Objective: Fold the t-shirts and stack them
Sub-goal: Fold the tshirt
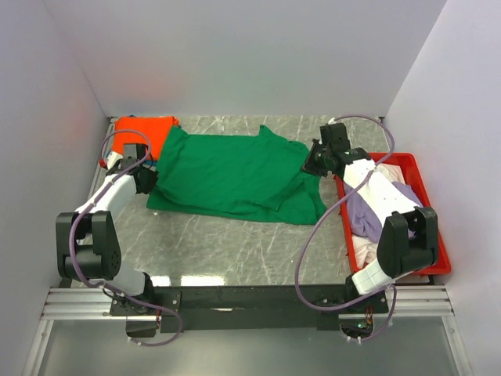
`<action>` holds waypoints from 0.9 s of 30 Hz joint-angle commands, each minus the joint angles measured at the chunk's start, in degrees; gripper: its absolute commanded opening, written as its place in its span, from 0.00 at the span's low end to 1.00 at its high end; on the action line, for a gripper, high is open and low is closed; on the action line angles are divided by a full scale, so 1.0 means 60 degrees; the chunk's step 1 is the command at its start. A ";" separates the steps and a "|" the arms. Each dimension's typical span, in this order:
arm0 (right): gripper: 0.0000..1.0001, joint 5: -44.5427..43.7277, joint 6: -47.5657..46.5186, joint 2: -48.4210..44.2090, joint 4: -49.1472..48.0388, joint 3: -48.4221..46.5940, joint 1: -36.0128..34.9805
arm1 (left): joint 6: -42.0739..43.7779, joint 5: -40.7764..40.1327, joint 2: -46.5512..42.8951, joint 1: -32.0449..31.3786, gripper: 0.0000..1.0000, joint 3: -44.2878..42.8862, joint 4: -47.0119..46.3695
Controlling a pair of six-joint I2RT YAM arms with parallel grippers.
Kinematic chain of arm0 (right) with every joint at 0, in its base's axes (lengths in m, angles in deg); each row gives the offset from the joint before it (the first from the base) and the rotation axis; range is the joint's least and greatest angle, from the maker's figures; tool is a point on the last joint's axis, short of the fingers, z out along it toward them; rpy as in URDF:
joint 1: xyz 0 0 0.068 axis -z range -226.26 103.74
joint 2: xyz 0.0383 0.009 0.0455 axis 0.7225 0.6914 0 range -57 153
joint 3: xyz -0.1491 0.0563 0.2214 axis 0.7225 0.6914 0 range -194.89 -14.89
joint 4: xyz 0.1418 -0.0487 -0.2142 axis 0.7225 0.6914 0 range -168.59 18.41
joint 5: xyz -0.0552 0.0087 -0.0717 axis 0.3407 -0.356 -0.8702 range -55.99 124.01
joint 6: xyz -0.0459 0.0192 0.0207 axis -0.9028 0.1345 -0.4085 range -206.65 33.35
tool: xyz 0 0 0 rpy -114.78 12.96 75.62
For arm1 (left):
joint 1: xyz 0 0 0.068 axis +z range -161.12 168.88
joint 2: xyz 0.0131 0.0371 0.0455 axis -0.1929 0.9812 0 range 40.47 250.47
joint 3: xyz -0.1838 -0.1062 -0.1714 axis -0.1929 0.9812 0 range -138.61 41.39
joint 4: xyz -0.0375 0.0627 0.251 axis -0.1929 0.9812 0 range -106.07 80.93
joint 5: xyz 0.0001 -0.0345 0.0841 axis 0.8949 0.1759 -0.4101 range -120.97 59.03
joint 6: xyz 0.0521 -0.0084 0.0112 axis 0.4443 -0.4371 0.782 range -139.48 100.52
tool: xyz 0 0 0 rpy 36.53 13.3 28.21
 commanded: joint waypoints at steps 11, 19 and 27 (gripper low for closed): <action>0.00 0.0300 -0.0232 0.0229 -0.0285 -0.0598 0.0907 | -0.0017 -0.0201 0.0513 0.0022 0.07 -0.0885 -0.0161; 0.00 0.0563 -0.0232 0.0346 -0.0387 -0.0583 0.1333 | 0.0013 0.0004 0.0792 0.0051 0.08 -0.1002 -0.0322; 0.00 0.0578 -0.0247 0.0493 -0.0475 -0.0495 0.1552 | 0.0115 0.0078 0.1143 0.0080 0.08 -0.1178 -0.0351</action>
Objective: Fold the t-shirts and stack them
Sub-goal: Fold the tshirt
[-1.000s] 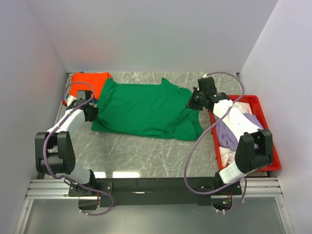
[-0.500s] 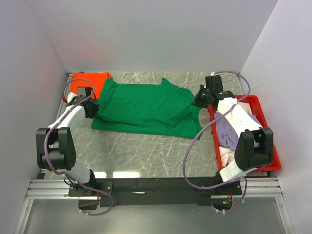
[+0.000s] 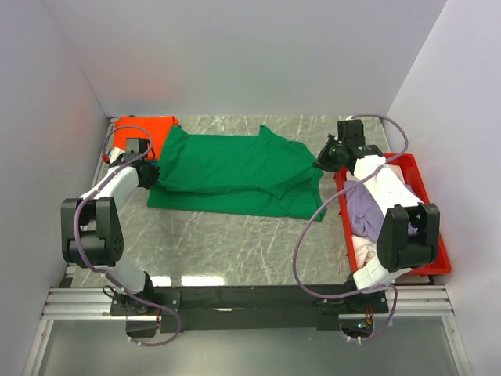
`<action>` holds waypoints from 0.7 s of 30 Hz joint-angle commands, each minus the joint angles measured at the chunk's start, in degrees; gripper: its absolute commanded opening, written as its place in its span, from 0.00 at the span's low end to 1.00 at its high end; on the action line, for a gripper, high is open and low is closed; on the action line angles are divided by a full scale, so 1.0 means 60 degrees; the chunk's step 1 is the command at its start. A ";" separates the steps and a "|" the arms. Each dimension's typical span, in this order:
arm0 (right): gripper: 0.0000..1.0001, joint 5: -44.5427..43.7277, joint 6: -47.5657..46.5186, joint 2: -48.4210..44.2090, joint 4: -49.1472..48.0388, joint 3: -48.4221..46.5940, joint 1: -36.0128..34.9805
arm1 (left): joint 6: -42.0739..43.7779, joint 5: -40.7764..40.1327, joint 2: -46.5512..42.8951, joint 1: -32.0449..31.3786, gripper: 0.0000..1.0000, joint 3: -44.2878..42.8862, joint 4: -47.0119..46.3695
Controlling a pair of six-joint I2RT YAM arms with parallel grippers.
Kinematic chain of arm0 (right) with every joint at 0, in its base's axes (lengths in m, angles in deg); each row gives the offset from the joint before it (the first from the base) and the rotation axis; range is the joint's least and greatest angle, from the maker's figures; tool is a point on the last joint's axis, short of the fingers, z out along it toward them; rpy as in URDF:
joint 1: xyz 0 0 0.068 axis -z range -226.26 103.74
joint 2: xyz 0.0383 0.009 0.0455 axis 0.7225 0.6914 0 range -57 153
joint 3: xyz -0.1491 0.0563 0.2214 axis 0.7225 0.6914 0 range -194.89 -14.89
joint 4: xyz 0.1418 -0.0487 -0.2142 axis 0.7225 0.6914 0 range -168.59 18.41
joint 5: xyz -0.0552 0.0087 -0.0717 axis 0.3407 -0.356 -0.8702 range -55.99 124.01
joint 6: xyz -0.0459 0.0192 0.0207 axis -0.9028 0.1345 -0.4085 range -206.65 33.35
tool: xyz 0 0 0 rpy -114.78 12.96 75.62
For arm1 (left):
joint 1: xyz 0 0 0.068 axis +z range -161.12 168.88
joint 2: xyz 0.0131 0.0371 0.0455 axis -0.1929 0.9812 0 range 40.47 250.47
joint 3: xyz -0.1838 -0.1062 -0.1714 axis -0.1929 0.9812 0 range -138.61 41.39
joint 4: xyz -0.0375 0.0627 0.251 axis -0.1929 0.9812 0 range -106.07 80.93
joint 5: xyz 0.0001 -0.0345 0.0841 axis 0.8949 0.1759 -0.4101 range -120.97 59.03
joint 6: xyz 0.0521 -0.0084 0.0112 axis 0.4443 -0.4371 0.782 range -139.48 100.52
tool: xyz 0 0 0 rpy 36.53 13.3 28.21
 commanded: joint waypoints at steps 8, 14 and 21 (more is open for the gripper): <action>0.00 0.0116 -0.0137 0.0388 -0.0417 -0.0357 0.0315 | 0.0167 0.0085 0.0365 0.0161 0.08 -0.0480 -0.0333; 0.00 0.0116 -0.0123 0.0696 -0.0432 -0.0547 0.0359 | 0.0225 0.0158 0.0570 0.0278 0.08 -0.0553 -0.0406; 0.00 0.0247 -0.0123 0.1179 -0.0388 -0.0972 0.0359 | 0.0240 0.0276 0.0848 0.0337 0.08 -0.0568 -0.0538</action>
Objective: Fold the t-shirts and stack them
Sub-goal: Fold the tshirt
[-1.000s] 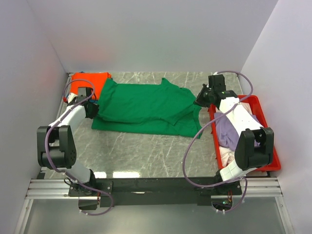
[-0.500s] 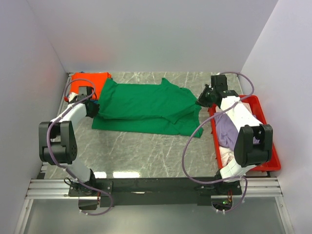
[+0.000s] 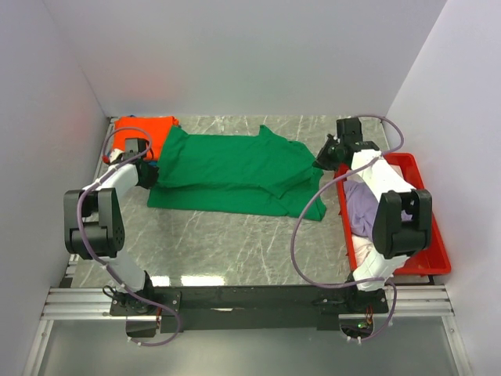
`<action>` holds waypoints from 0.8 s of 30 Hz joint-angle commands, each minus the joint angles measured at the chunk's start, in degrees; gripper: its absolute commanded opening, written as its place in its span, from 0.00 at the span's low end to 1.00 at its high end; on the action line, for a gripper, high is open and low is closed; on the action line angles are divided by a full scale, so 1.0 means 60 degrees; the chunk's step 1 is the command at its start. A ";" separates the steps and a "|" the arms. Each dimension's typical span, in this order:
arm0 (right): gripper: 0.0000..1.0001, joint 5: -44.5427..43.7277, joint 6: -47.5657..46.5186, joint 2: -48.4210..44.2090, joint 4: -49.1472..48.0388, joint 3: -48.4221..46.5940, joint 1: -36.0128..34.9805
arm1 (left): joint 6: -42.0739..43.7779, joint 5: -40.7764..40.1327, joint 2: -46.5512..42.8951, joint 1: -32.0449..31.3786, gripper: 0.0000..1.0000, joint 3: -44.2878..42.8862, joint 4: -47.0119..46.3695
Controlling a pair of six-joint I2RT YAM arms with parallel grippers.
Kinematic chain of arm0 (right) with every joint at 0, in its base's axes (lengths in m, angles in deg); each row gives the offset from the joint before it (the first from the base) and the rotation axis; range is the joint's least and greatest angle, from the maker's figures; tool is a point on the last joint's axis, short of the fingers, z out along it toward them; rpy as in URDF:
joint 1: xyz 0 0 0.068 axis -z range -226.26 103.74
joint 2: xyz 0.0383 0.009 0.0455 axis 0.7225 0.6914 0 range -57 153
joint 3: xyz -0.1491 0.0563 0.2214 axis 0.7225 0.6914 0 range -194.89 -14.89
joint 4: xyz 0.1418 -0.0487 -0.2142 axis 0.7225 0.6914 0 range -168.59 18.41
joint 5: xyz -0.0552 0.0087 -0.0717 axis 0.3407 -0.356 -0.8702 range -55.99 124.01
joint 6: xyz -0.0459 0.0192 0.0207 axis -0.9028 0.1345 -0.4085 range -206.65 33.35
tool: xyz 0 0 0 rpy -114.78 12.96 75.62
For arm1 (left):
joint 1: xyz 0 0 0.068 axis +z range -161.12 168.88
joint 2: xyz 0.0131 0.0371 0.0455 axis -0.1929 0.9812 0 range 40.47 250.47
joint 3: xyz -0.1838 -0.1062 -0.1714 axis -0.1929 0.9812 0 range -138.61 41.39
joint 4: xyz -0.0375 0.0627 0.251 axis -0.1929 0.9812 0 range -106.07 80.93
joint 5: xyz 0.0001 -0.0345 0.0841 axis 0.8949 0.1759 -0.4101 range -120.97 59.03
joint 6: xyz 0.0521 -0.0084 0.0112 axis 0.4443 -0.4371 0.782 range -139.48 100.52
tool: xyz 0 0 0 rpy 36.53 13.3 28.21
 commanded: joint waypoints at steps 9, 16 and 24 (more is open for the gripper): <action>0.00 0.0263 -0.0200 0.0891 -0.0063 -0.1398 0.0071 | 0.0057 0.0127 0.0183 0.0166 0.09 -0.0254 -0.0466; 0.00 0.0366 -0.0200 0.1550 0.0171 -0.2130 0.0042 | 0.0043 0.0215 0.0182 0.0313 0.14 -0.0166 -0.0569; 0.00 0.0483 -0.0287 0.2282 0.0362 -0.2848 0.0013 | 0.0072 0.0419 0.0109 0.0430 0.17 -0.0093 -0.0774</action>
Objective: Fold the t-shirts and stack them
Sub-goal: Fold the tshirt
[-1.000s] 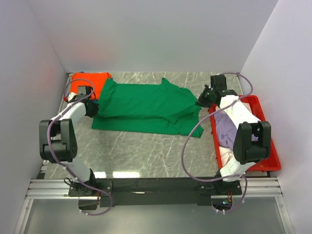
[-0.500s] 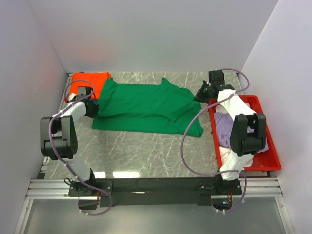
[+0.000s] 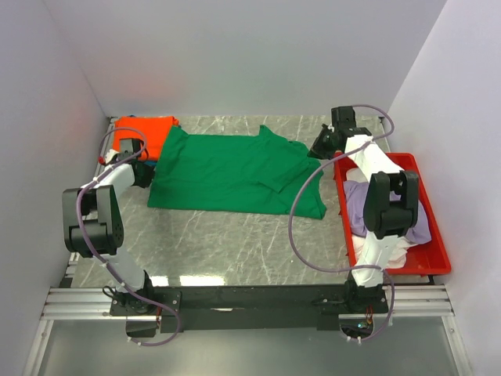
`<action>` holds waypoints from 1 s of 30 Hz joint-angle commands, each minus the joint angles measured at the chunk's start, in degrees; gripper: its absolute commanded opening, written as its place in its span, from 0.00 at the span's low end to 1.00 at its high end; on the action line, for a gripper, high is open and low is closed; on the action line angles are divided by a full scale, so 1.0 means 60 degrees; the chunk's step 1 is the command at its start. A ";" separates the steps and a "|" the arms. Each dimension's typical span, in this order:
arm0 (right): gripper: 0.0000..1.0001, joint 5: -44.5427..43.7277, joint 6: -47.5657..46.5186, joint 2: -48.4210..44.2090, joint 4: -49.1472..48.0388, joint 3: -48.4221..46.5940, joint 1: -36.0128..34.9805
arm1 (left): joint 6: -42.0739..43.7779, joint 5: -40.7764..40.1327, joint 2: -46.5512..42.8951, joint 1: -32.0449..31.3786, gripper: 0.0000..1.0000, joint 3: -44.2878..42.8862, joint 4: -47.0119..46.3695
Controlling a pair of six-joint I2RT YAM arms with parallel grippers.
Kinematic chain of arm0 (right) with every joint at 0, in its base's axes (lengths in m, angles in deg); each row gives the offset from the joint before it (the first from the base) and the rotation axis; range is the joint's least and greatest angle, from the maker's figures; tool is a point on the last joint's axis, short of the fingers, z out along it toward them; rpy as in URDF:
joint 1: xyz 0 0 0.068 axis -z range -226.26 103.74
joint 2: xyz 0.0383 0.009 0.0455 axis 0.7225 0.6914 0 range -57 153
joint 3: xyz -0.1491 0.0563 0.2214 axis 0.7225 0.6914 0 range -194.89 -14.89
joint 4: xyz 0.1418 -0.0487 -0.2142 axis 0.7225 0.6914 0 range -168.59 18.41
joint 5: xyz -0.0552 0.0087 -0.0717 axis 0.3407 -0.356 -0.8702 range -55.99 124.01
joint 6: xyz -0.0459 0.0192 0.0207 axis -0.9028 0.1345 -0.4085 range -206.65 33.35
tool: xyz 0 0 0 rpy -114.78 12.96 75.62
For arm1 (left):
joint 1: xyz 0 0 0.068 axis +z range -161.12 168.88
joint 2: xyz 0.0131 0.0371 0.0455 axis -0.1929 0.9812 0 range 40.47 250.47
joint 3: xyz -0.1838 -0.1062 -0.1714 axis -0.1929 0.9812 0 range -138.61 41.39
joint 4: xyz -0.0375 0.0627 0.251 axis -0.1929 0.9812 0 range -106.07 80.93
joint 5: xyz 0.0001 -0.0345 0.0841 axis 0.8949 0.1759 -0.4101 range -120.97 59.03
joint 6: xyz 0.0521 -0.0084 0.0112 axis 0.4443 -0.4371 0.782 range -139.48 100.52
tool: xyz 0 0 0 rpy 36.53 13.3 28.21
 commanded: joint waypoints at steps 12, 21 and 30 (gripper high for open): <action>0.01 -0.0401 -0.0408 0.1553 0.0726 -0.2124 -0.0251 | -0.0074 0.0198 -0.0896 -0.0098 0.34 0.0683 -0.0597; 0.51 -0.1440 -0.0614 0.1893 0.1547 -0.3050 -0.0602 | -0.0309 0.0198 -0.1848 -0.0436 0.39 0.1723 -0.0977; 0.51 -0.1485 -0.0220 -0.0742 0.0054 0.0520 -0.1246 | -0.0251 0.0300 -0.2918 -0.0450 0.39 0.2896 -0.1886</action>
